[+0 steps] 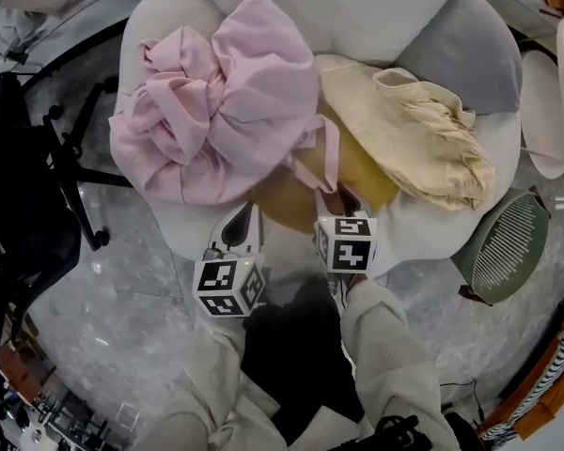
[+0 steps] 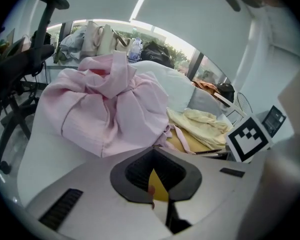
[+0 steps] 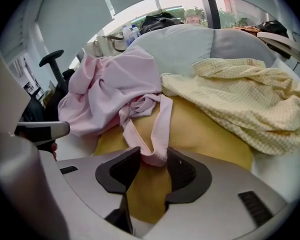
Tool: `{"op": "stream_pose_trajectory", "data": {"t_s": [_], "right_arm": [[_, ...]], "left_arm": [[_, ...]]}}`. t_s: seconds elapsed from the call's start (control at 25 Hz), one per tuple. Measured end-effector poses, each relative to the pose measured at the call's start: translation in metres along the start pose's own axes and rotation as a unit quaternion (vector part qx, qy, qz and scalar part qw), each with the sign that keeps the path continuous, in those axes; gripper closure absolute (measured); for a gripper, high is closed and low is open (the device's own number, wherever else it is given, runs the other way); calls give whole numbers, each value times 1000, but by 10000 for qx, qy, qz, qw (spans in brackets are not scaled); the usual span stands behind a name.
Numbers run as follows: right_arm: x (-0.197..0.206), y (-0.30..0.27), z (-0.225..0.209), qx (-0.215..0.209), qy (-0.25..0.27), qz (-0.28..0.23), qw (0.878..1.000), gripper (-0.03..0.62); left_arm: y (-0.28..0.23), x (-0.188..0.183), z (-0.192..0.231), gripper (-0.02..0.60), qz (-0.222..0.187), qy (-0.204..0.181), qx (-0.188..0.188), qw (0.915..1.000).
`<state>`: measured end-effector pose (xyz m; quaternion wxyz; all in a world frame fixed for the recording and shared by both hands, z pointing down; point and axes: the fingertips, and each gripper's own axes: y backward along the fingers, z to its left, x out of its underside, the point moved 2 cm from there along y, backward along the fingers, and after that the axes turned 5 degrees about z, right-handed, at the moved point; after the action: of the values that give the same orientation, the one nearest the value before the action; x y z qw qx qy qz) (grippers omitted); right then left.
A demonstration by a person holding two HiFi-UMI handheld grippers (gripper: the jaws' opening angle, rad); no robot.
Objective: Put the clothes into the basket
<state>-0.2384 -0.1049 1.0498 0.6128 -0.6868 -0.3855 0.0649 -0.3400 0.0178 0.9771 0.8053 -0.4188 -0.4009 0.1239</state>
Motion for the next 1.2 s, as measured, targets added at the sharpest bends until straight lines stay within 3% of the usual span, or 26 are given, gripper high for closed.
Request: {"op": "stream_pose_trajectory", "data": {"t_s": [0.08, 0.16, 0.72, 1.2], "right_arm": [[-1, 0, -2, 146, 5, 106, 9998, 430], [-3, 3, -4, 237, 78, 160, 9996, 537], [-31, 99, 51, 45, 166, 65, 9998, 549], [-69, 183, 99, 0, 389, -162, 9991, 556]], "left_arm": [[4, 1, 2, 575, 28, 4, -11, 10000], [10, 3, 3, 575, 64, 15, -32, 10000], [107, -23, -18, 575, 108, 147, -25, 9998], [189, -58, -33, 575, -119, 232, -9, 9997]]}}
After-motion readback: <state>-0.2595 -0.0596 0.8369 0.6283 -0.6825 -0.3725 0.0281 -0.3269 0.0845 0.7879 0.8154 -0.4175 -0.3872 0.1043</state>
